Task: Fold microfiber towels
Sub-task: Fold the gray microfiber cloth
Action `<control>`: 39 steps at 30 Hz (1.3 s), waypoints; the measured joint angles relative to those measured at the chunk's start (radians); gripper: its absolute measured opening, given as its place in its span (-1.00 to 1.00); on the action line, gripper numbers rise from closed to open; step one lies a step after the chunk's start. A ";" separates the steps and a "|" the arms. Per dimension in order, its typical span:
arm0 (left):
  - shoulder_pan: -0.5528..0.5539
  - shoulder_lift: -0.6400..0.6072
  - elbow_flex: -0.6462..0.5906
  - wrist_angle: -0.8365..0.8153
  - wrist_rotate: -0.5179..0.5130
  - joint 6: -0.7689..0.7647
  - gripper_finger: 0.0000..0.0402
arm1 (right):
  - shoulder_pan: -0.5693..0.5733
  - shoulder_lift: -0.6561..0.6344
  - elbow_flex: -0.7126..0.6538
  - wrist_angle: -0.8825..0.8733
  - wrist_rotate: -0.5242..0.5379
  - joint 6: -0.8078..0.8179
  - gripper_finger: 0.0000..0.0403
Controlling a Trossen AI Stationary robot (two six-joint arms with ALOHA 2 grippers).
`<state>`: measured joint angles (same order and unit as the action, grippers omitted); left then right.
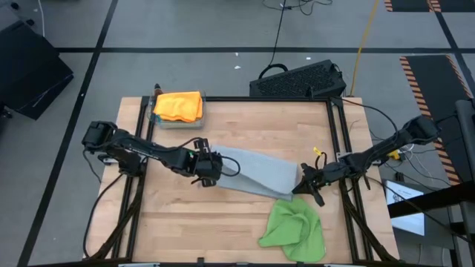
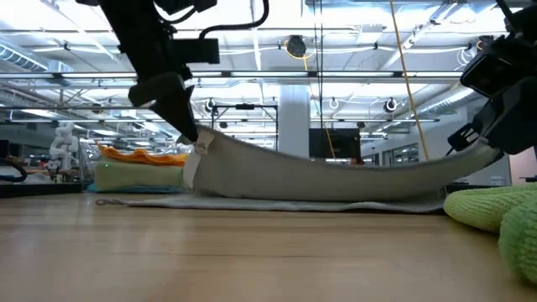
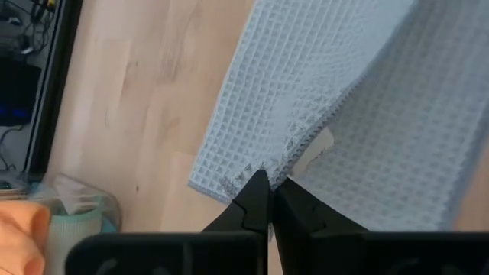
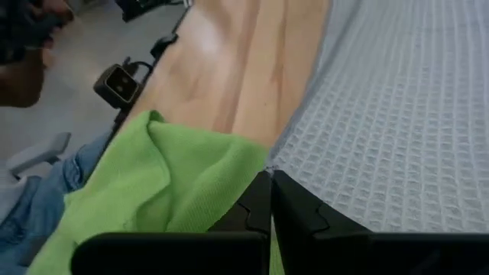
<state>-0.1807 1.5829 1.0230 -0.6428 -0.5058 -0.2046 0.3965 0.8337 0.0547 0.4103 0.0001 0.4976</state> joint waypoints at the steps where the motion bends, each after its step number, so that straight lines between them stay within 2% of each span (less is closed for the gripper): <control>1: 0.005 0.000 -0.011 0.009 0.000 0.005 -0.95 | 0.000 0.009 0.000 -0.003 0.002 0.000 -1.00; 10: 0.016 0.000 -0.081 0.162 0.052 -0.008 -0.95 | 0.000 0.120 -0.002 0.054 -0.031 0.003 -1.00; 18: 0.018 0.000 -0.081 0.121 -0.006 0.017 -0.95 | 0.000 0.190 0.005 0.118 -0.039 0.022 -1.00; 30: 0.039 0.000 -0.081 0.121 -0.009 0.018 -0.95 | 0.000 0.308 0.010 0.225 -0.029 0.040 -0.93; 39: 0.039 0.000 -0.081 0.123 0.062 -0.010 -0.95 | 0.001 0.351 0.012 0.264 -0.058 0.047 -0.86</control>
<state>-0.1417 1.5829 0.9424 -0.5198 -0.4441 -0.2151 0.3977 1.1844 0.0665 0.6748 -0.0578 0.5450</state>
